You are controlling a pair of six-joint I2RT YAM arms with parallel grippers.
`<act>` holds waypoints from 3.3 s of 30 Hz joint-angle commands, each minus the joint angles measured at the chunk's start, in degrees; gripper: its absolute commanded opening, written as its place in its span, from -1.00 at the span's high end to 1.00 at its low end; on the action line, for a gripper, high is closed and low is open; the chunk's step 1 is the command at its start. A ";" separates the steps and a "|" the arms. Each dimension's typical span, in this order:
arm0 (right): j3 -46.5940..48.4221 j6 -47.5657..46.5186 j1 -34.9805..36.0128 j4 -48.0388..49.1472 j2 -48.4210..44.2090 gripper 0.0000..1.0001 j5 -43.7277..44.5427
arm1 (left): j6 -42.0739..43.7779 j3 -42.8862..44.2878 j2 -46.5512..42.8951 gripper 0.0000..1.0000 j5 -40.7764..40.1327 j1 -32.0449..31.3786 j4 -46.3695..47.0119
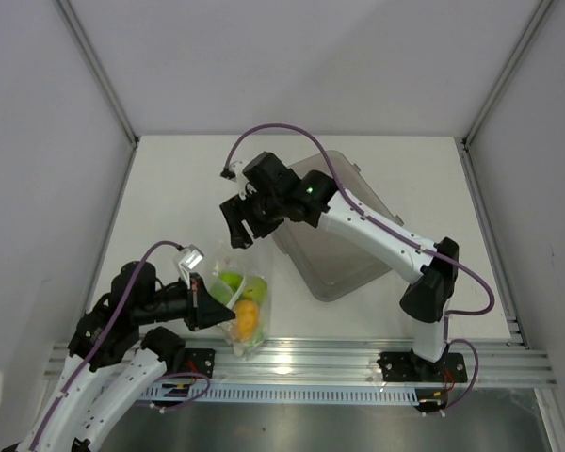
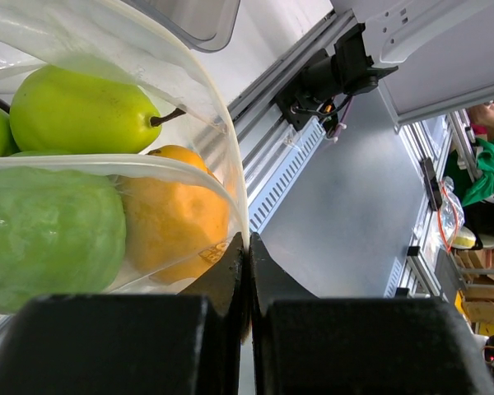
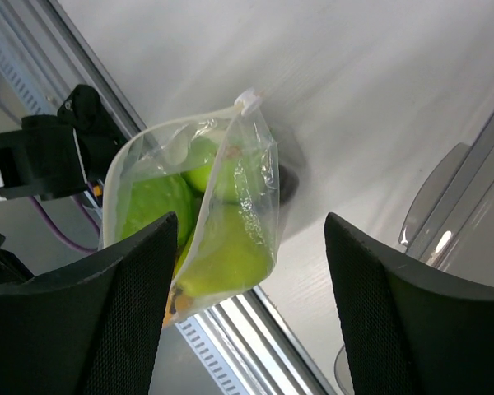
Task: Place the food in the zip-top bag and seal the zipper
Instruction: Adjust the zipper food storage bag at the center of the board.
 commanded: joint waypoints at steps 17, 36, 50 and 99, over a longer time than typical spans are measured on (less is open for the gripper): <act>13.70 -1.84 3.24 -8.74 13.11 -0.32 -3.98 | 1.62 2.47 1.27 0.99 -0.23 -0.38 0.05; 12.31 10.72 1.39 -8.48 11.81 1.00 15.78 | -0.39 6.85 0.48 0.99 -10.58 -0.38 -5.57; -11.09 30.33 7.80 -0.04 -4.82 1.00 25.02 | -9.10 12.84 2.95 0.57 -39.95 -0.38 -13.92; -5.02 52.92 14.66 -4.70 -4.73 1.00 36.54 | -3.39 11.35 9.89 -0.16 -32.92 -0.47 -4.96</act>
